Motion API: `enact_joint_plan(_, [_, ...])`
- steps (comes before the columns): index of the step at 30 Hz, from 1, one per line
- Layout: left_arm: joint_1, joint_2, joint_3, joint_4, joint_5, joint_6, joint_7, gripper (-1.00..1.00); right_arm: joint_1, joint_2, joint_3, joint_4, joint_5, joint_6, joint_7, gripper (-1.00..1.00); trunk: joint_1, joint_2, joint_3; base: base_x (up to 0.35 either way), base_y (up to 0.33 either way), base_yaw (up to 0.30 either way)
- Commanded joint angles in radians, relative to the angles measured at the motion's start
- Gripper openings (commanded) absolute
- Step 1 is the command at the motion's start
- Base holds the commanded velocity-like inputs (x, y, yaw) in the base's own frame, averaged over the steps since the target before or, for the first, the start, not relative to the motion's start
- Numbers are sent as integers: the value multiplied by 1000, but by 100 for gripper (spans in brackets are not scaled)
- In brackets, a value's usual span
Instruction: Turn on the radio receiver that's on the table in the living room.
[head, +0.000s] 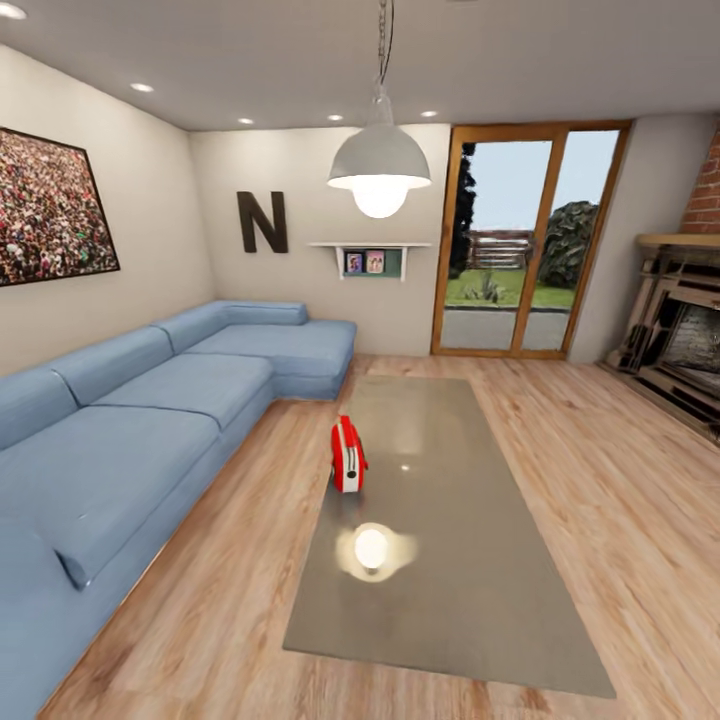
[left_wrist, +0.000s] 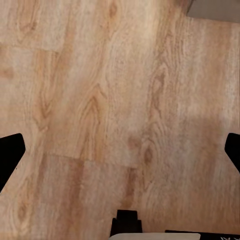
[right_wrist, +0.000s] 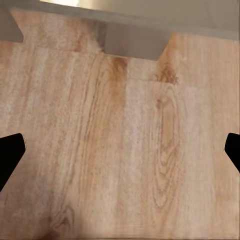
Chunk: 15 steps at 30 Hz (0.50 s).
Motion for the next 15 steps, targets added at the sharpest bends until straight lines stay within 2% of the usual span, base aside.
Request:
enact_joint_plan(1, [0,0,0,0,0,0,0,100,0,0,0,0,0,0,0,100,0,0,0,0,310,-264])
enact_joint_plan(6, [0,0,0,0,0,0,0,100,0,0,0,0,0,0,0,100,0,0,0,0,298,-200])
enact_joint_plan(15, [0,0,0,0,0,0,0,100,0,-1,0,0,0,0,0,100,0,0,0,0,283,-18])
